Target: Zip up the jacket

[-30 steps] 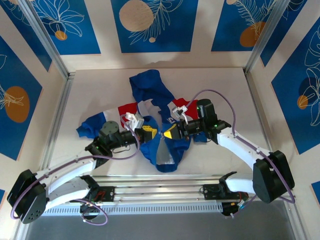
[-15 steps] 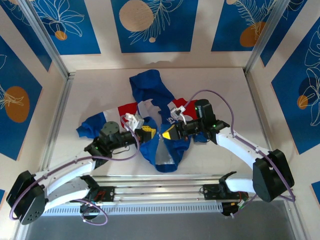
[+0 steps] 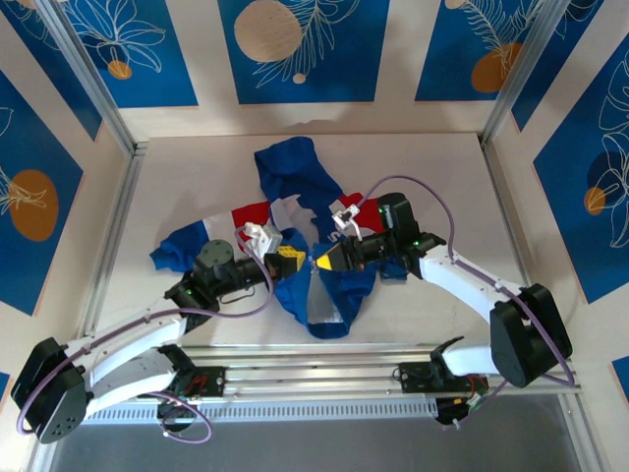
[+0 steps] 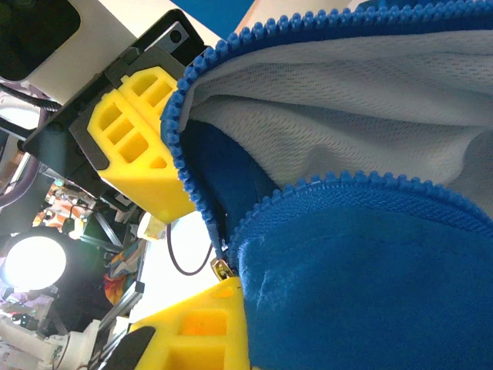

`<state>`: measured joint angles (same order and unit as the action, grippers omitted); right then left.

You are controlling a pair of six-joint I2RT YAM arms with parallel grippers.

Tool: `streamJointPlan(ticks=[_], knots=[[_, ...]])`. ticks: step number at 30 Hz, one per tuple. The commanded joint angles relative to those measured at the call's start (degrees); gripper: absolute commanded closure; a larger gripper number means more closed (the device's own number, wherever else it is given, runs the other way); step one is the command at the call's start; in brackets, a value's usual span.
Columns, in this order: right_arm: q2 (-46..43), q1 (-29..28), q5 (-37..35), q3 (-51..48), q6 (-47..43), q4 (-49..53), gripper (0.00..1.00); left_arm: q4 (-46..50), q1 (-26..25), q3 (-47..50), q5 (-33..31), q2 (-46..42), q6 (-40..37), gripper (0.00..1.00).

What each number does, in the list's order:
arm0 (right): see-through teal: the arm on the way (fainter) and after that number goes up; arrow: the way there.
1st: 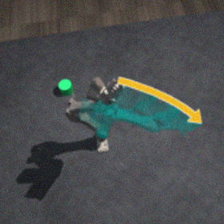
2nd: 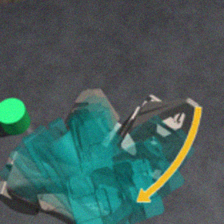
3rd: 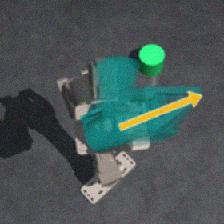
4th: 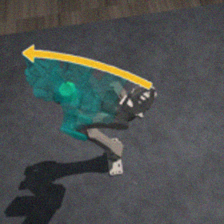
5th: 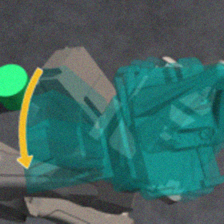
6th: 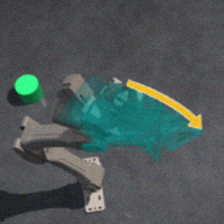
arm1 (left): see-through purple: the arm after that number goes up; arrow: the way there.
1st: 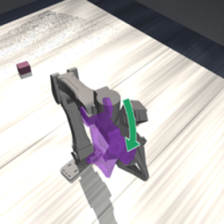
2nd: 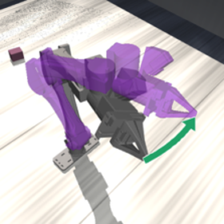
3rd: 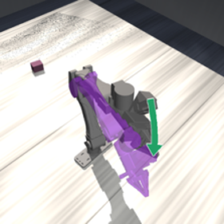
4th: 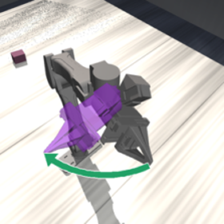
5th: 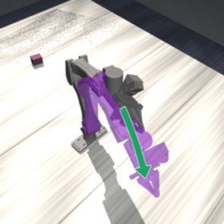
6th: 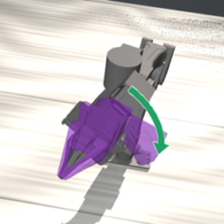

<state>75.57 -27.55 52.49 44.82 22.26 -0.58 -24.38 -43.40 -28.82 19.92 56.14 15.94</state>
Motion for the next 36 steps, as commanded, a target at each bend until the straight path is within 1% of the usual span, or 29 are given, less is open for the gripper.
streamJointPlan(ticks=[1,8,25,36], knots=[[-0.46,-0.31,-0.19,1.74,0.89,0.75,1.00,-0.61,-0.66,-0.62,-1.57,-0.98,-1.55,1.00],[-0.59,-0.22,-0.03,1.08,0.07,0.93,1.00,1.44,-0.69,-0.36,-5.23,-1.96,-1.29,1.00],[-1.12,-0.05,-2.71,1.24,-0.11,0.74,1.00,1.09,-0.70,-0.39,-3.49,-0.61,-0.50,1.00],[-1.07,0.03,-2.62,1.49,-0.27,0.58,1.00,0.66,-0.72,-0.36,-2.96,0.63,-0.06,1.00]])
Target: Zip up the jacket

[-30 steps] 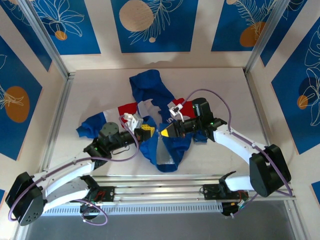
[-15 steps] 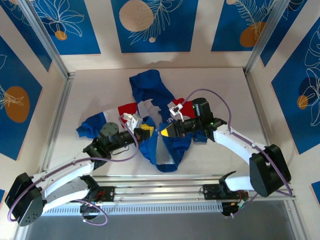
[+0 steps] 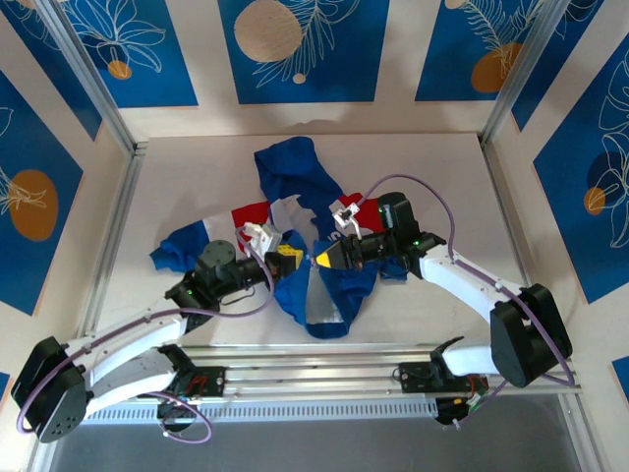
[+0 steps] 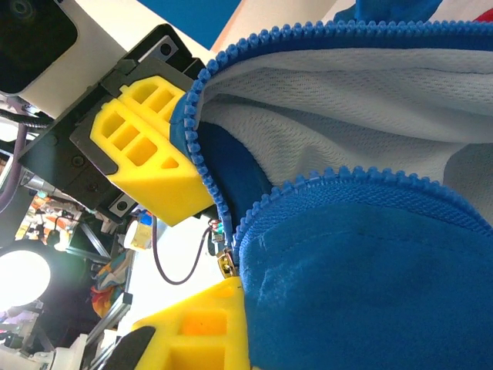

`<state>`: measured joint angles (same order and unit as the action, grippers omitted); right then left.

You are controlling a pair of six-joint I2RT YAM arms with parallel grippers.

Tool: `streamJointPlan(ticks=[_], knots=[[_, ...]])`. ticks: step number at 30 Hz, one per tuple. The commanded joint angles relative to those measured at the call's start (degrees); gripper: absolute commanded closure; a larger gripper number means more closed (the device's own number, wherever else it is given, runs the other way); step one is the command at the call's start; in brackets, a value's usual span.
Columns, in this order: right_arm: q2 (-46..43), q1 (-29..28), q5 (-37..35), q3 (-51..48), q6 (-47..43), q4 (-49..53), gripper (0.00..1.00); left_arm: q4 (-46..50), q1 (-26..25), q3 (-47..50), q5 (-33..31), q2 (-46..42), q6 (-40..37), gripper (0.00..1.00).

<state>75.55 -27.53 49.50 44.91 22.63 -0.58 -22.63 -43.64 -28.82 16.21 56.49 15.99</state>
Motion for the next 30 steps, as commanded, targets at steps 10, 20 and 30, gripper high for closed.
streamJointPlan(ticks=[10,20,30], knots=[[-1.83,0.02,-1.69,1.07,-0.44,0.58,1.00,-1.28,-0.64,-0.09,0.84,0.39,0.13,1.00],[-2.26,0.11,-3.37,0.29,0.09,0.18,1.00,-0.85,-1.27,-0.53,1.55,1.69,-0.19,1.00],[-1.95,1.02,-1.68,0.85,-0.86,2.07,1.00,1.56,-1.35,-0.71,2.85,1.33,-1.88,1.00]])
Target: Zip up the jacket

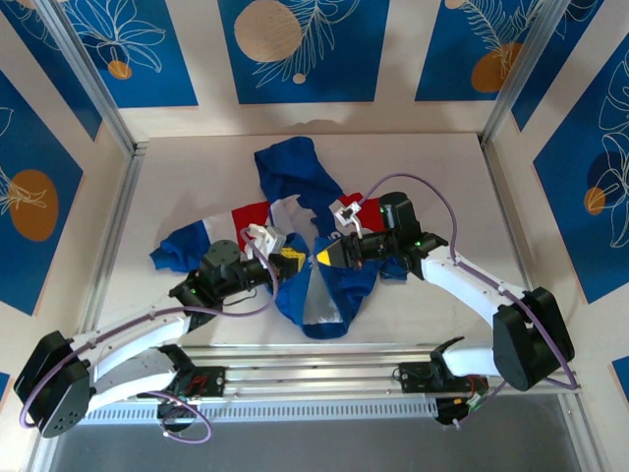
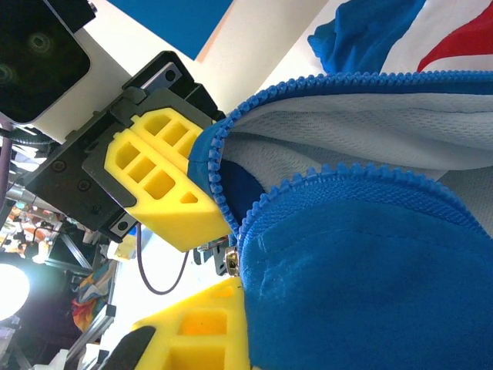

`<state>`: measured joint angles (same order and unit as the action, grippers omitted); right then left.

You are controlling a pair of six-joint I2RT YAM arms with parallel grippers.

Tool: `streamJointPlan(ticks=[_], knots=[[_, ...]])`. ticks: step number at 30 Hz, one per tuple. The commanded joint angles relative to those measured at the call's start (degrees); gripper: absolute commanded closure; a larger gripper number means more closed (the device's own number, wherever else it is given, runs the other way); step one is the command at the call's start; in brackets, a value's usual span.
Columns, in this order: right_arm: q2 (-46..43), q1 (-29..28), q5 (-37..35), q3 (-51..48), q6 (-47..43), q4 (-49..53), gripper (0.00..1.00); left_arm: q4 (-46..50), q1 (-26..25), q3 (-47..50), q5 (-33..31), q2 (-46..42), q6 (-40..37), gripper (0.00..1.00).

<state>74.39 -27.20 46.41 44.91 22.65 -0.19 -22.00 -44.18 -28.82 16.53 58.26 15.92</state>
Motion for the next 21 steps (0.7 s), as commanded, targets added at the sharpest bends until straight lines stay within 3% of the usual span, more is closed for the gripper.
streamJointPlan(ticks=[1,10,21], knots=[[-0.75,0.90,1.66,1.09,-1.18,2.22,1.00,1.43,-0.81,-0.84,3.02,-0.64,-2.06,1.00],[1.33,1.53,5.25,2.22,-4.98,6.80,1.00,8.26,-0.31,-3.71,10.87,0.57,-2.22,1.00],[1.98,1.62,11.80,2.90,-11.90,11.66,1.00,11.18,2.02,-3.84,15.10,1.82,0.30,1.00]])
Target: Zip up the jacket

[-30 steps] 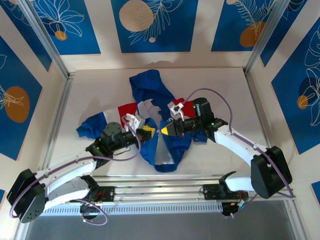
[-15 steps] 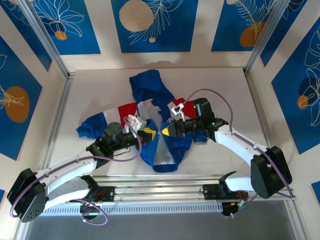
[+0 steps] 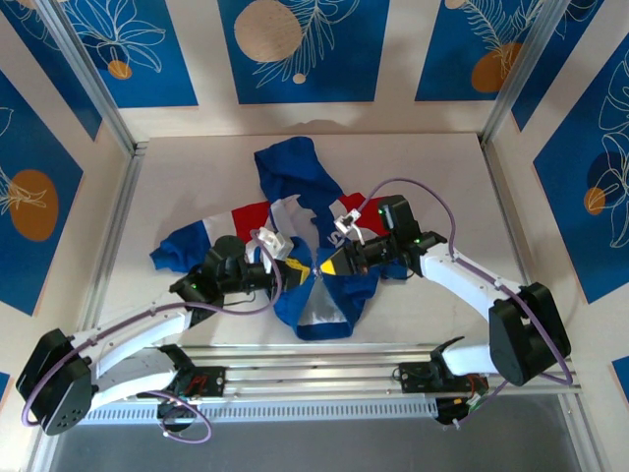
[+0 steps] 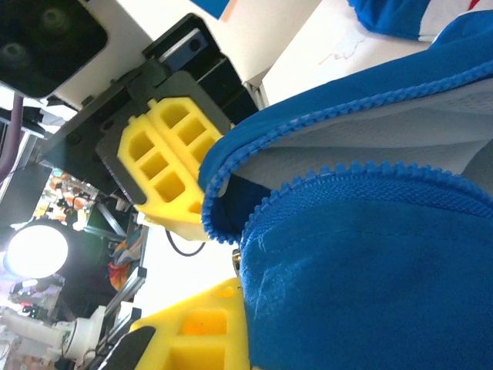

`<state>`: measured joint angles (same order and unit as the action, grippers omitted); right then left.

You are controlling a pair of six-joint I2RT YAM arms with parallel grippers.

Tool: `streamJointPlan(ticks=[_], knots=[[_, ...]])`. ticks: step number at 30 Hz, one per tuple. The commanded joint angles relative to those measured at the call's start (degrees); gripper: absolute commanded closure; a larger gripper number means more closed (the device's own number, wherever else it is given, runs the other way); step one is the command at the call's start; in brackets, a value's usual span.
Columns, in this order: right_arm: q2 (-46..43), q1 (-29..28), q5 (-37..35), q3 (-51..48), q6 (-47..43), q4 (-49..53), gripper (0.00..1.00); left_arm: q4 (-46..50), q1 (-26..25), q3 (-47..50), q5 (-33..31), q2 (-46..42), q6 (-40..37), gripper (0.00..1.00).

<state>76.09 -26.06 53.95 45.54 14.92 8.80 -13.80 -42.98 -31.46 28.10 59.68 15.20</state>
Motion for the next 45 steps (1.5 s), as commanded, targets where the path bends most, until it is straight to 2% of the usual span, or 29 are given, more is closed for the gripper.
streamJointPlan(ticks=[1,7,17,24,30,36,38,40,42,45], knots=[[0.30,0.48,4.50,2.19,-4.66,2.93,1.00,3.16,1.20,-1.15,3.60,0.37,1.30,1.00],[1.07,0.49,5.27,1.67,-4.66,1.28,1.00,0.17,2.91,0.02,5.10,0.59,3.75,1.00],[2.62,0.66,3.58,1.68,-1.11,-3.92,1.00,-5.98,2.99,2.54,6.10,1.54,5.93,1.00],[4.23,0.88,0.43,0.91,-2.80,-2.09,1.00,-10.10,3.05,3.73,6.61,4.43,7.47,1.00],[6.21,0.69,-1.11,-2.18,0.41,-10.81,1.00,-11.09,3.96,4.56,5.58,8.90,8.61,1.00],[9.60,-0.60,-1.98,-5.21,-2.53,-17.07,1.00,-17.50,6.31,6.88,7.78,13.46,13.06,0.99],[10.45,-1.20,-2.30,-5.26,-3.85,-16.90,1.00,-18.82,6.92,7.24,8.92,14.31,14.46,0.93],[10.89,-1.70,-2.94,-5.63,-5.38,-16.91,1.00,-20.06,7.21,8.07,9.10,14.04,16.03,0.83],[11.46,-1.80,-3.18,-6.22,-6.12,-17.48,1.00,-21.77,7.38,9.66,8.24,12.79,17.58,0.65],[11.88,-1.71,-3.29,-7.12,-5.41,-19.10,1.00,-20.67,7.56,11.45,5.96,9.26,18.72,0.46]])
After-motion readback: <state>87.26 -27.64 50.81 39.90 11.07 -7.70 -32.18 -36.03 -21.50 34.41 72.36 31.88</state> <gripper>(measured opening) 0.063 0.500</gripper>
